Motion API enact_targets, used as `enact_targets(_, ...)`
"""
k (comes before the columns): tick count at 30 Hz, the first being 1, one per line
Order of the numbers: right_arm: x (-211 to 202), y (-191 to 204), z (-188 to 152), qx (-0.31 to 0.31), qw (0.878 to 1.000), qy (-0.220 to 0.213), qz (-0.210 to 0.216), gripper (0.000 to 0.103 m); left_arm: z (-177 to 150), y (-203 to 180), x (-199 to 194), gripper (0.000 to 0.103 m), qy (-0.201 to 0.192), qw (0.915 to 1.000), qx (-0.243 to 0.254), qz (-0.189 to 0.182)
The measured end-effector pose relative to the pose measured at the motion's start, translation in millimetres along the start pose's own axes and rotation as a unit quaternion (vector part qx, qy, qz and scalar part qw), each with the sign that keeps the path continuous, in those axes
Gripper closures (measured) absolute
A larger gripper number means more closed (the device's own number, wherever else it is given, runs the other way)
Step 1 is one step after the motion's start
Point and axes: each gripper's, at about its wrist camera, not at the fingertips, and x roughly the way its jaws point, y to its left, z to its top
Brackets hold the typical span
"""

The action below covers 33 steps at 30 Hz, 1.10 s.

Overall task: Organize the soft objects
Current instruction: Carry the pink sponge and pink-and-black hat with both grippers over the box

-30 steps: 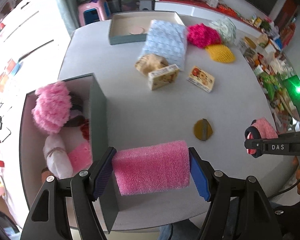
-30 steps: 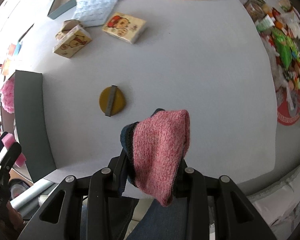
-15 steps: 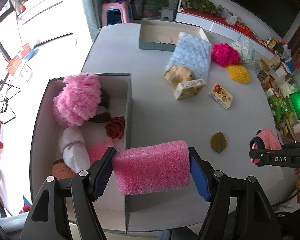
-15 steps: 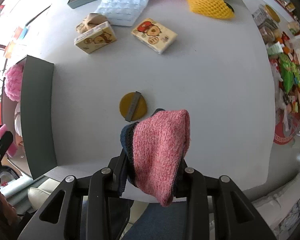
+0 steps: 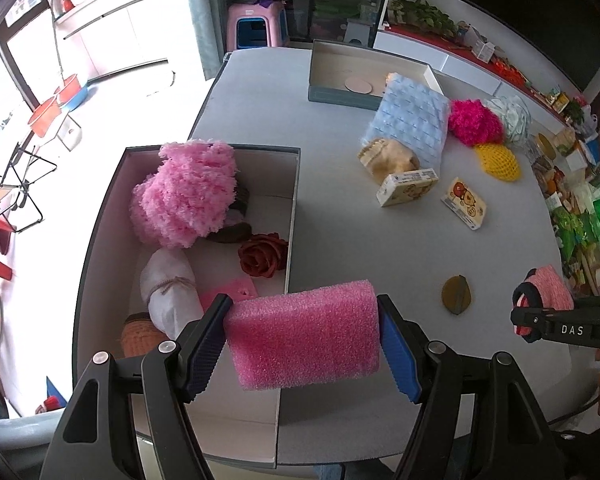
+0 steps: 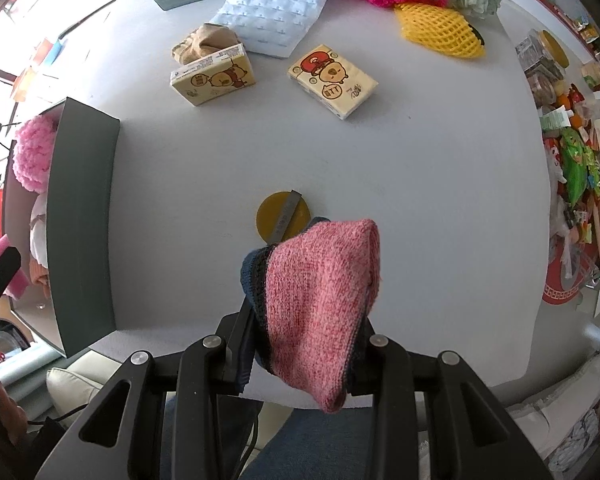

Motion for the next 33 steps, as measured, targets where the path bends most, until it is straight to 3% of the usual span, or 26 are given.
enact_targets(24,-6.1,19.6,7.2,-0.035,0.999,0.003,-0.025,0.066,5.0,24.7,7.7,0.030,-0.001,0.9988,-0.049,0.000)
enact_targets(33,-22.7,40.7,19.3,-0.072,0.997,-0.019,-0.033,0.066,-0.3,52.8,7.2,0.030,0.000,0.9959,-0.088,0.017)
